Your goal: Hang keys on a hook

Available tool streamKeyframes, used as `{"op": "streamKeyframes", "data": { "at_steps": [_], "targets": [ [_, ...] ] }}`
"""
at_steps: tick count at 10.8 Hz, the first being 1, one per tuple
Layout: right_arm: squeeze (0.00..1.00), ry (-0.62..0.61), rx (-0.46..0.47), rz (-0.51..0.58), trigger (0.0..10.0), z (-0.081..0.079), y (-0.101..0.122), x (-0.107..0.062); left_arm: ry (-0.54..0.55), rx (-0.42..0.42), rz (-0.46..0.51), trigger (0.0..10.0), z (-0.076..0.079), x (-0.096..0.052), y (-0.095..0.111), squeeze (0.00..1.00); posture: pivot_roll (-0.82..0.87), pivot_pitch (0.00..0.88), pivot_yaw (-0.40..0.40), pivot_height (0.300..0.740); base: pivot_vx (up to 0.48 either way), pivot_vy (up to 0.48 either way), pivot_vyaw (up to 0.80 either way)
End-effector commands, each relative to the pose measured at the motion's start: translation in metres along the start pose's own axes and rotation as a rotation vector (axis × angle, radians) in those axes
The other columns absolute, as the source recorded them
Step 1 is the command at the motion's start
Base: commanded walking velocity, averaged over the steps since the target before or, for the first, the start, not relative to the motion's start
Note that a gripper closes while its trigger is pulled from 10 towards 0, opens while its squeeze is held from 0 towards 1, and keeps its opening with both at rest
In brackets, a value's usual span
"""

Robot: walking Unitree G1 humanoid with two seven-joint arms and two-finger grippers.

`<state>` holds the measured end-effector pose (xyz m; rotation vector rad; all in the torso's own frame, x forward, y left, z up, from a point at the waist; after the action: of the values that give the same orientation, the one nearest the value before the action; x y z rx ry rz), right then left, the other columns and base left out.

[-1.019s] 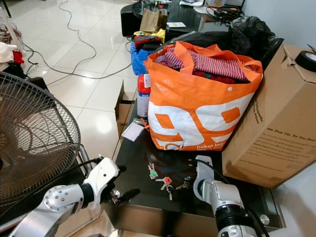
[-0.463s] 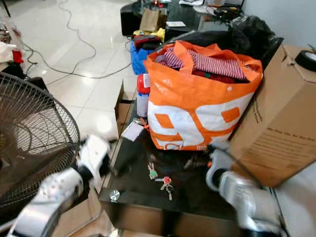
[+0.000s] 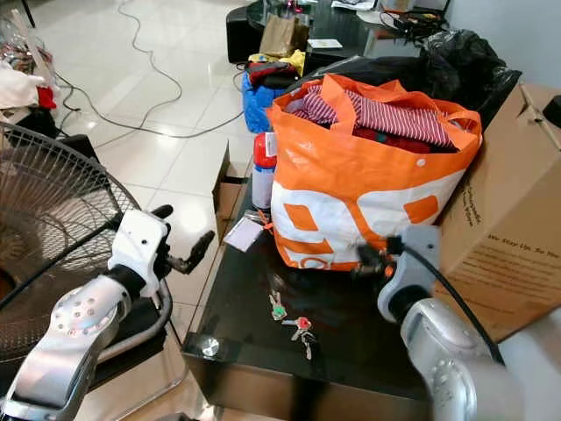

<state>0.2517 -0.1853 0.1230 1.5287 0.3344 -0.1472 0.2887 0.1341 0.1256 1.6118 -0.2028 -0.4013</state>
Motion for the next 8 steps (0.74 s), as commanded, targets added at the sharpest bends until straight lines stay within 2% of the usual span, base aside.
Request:
{"op": "streamKeyframes", "data": {
  "at_steps": [1,2,3,4,6,8],
  "targets": [
    [0.0,-0.094,-0.031,0.028,0.0,0.008,0.003,-0.003,0.005,0.013,-0.005,10.0,0.001,0.005,0.0,0.0,-0.09,0.0,-0.028,0.74,0.0,0.0,0.0],
    [0.0,-0.119,-0.025,0.044,0.0,0.008,0.005,-0.003,0.005,0.016,-0.003,10.0,0.0,0.007,0.001,0.0,-0.09,0.0,-0.025,0.74,0.0,0.0,0.0],
    [0.0,-0.147,-0.036,0.096,0.0,0.0,0.014,0.008,0.03,0.028,-0.007,10.0,-0.009,0.012,0.003,0.0,-0.07,0.0,-0.021,0.74,0.0,0.0,0.0],
    [0.0,-0.13,-0.088,0.083,0.0,-0.006,0.012,0.016,0.045,0.035,-0.016,10.0,-0.015,0.009,0.002,0.0,-0.06,0.0,-0.016,0.74,0.0,0.0,0.0],
    [0.0,-0.145,-0.119,0.083,0.0,-0.009,0.01,0.024,0.08,0.032,-0.024,10.0,-0.024,0.007,0.0,0.0,-0.05,0.0,-0.01,0.74,0.0,0.0,0.0],
    [0.0,-0.162,-0.111,0.091,0.8,-0.011,0.011,0.029,0.086,0.031,-0.026,10.0,-0.029,0.008,0.001,0.0,-0.04,0.0,0.002,0.74,-0.122,0.0,0.0]
  ]
}}
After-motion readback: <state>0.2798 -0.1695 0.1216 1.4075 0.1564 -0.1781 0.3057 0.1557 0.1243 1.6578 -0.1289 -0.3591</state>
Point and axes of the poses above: a point about 5 cm out from each wrist's last joint towards the gripper, its own x axis pointing out of the wrist towards the gripper, its own y axis along the axis of the wrist's last joint, z = x × y, the point moved 3 cm from there along x, pointing out of the wrist towards the gripper, and after that the axes turned 13 degrees about -x, right-handed, at the moved point
